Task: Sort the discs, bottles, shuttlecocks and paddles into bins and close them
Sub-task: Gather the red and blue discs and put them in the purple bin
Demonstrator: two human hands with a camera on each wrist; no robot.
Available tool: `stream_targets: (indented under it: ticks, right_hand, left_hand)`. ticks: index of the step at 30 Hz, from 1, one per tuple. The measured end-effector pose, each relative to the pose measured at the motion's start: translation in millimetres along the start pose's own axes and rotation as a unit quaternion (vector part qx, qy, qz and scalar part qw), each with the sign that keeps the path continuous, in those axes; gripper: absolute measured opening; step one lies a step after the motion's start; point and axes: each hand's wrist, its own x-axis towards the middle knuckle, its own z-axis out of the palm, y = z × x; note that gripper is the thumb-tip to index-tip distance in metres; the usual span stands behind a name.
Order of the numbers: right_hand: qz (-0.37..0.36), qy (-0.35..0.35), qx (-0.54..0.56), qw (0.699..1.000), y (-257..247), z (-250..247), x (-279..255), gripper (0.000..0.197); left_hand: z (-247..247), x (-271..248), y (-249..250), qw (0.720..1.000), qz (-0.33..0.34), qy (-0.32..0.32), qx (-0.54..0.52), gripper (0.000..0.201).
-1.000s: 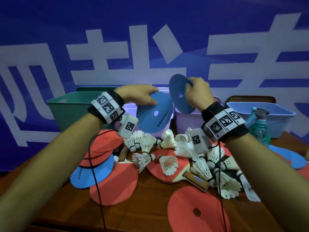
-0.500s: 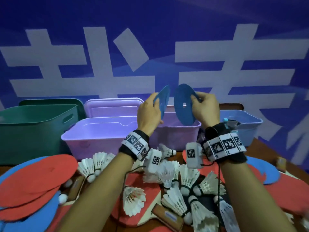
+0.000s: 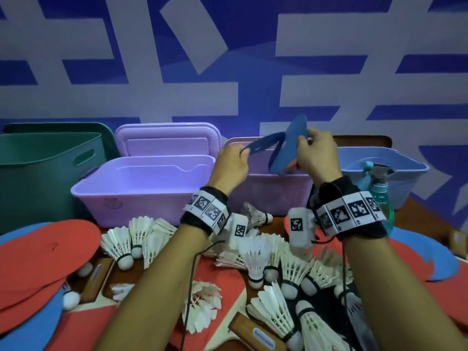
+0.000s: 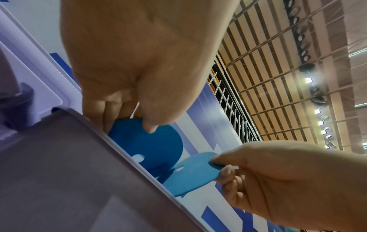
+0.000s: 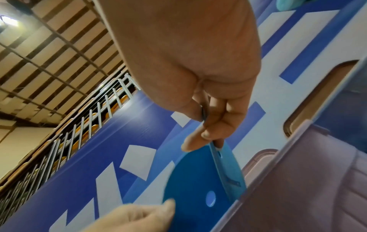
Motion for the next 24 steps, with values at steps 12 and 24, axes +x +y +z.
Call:
stream_targets:
  ticks: [12,24]
  right_hand:
    - [0.02,0.085,0.028,0.996,20.9,-0.2,12.0,0.028]
    - [0.133,-0.066,0.111,0.983,29.0,13.5,2.6,0.022]
  left_hand:
    - [8.7,-6.2,-1.8,0.952,-0.022,-0.225,0.205,0.059]
    - [10.6,-14.5,2.9,0.937,-0.062,-0.22,0.266,0.079]
